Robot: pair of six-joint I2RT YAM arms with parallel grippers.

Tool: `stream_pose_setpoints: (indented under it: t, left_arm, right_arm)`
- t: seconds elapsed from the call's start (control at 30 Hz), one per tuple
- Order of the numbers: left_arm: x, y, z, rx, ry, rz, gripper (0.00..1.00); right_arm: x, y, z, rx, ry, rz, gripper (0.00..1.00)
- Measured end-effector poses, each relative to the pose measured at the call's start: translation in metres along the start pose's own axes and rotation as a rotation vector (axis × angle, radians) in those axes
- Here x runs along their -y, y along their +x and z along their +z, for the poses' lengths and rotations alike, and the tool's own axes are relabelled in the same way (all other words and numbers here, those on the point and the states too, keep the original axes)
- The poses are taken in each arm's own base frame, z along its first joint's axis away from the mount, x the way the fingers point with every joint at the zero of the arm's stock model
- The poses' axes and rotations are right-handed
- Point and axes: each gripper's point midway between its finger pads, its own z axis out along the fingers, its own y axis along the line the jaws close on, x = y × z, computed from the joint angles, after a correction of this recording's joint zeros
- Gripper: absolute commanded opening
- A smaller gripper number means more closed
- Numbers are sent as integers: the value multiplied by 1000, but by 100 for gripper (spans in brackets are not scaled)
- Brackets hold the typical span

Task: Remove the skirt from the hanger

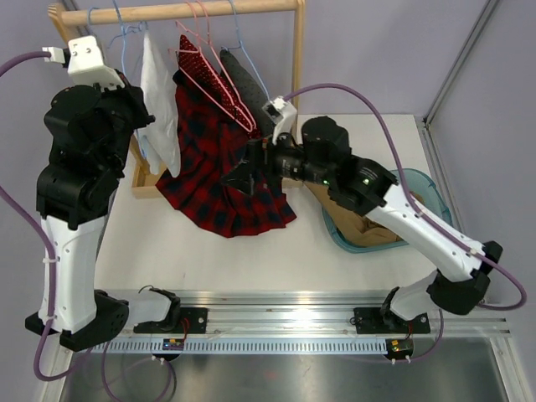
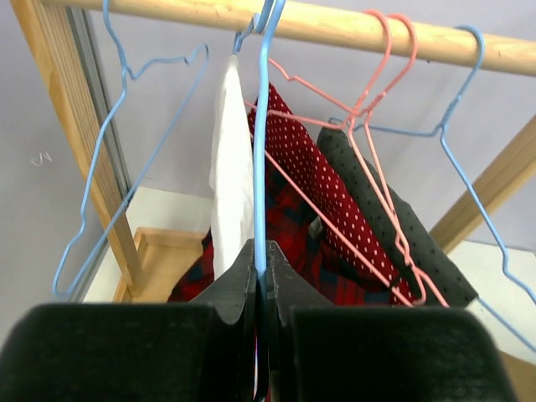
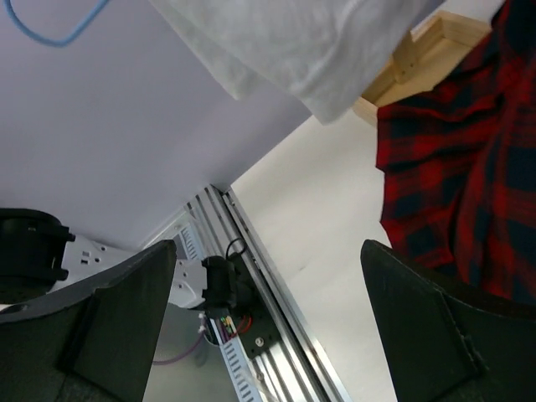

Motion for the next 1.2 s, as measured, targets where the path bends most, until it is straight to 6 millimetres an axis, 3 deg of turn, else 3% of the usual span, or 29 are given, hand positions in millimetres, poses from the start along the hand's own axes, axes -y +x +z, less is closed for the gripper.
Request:
stream_pose_setpoints:
  t: [0.07,0.2,0.33,0.43,0.57,0.8,0.9,0.93,1.03,1.07,1.2]
  left_arm:
    - [-1,4,-9,-13,15,-10,0]
    - [2,14,-18,-41,52,-29,0]
    - [5,32,-23,-94,79,-33,0]
    - [6,39,-28,-120,96,-32,0]
    - [8,37,-36,-121,122,-48,0]
    - [8,31,-52,-106,156,-76,0]
    - [8,29,-59,-102,167,-91,0]
    - [8,28,-61,-101,173,-96,0]
    - [9,27,-65,-100,187,-107,0]
    - [9,27,-66,-100,189,-110,0]
    - [9,29,-68,-111,189,-111,0]
  right_arm:
    - [-13,0,23,-4,-29,-9,99]
    - [-22,11,71,-37,-52,-8,99]
    - [-25,36,122,-90,-49,-10,99]
    - [-27,54,148,-122,-51,-12,99]
    - [-25,65,165,-141,-34,-14,99]
    - [-20,55,168,-100,6,-26,95]
    - [-16,55,169,-91,29,-40,71]
    - [-15,54,169,-86,33,-45,52]
    - [-10,53,171,-70,56,-58,21]
    - [-9,53,172,-66,61,-62,4]
    - [-7,58,175,-61,66,-66,0]
